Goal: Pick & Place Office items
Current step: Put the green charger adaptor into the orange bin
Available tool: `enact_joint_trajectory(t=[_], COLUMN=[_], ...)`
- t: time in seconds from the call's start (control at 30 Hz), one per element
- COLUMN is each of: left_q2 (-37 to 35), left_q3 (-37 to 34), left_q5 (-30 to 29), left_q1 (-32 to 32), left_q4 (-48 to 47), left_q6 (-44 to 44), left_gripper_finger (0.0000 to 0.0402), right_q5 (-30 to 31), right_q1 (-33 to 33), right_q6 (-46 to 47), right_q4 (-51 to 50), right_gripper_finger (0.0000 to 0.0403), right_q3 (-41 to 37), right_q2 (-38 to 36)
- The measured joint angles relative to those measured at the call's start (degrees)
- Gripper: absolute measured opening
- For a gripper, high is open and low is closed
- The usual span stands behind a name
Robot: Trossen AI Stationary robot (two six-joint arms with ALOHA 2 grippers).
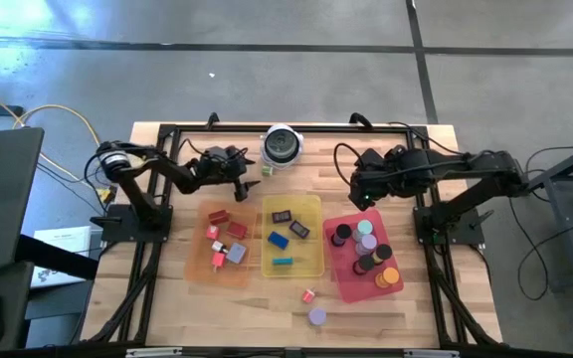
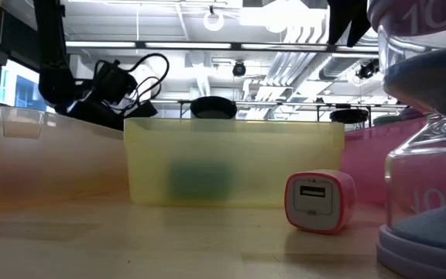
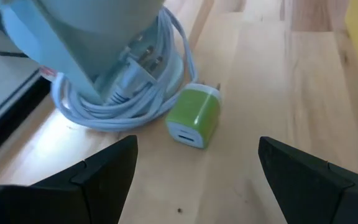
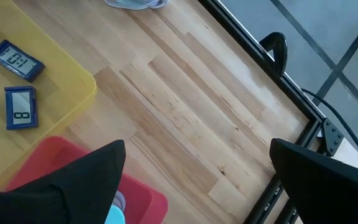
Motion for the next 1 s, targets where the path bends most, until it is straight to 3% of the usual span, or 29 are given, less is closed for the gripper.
enact_joint_trajectory(t=[0.13, 0.57, 1.0], left_q2=[3.7, 10.8, 11.5], left_q3=[0.0, 0.3, 1.1], left_q5=[2.6, 2.9, 4.2], left_q1=[0.3, 2.0, 2.0], left_q4=[3.1, 12.1, 14.0], left_q6=[-0.9, -1.7, -3.8], left_gripper_finger=[0.0327, 0.0327, 0.0326], right_q5=[-1.2, -1.4, -2.9], right_q1=[-0.5, -0.4, -3.0], right_q6=[-1.0, -1.0, -4.1], right_q4=[1.0, 1.6, 3.6], right_gripper_finger=[0.0389, 0.0389, 0.0389], right_q3=[0.0, 0.0, 0.0], right_q2=[0.0, 0.0, 0.0])
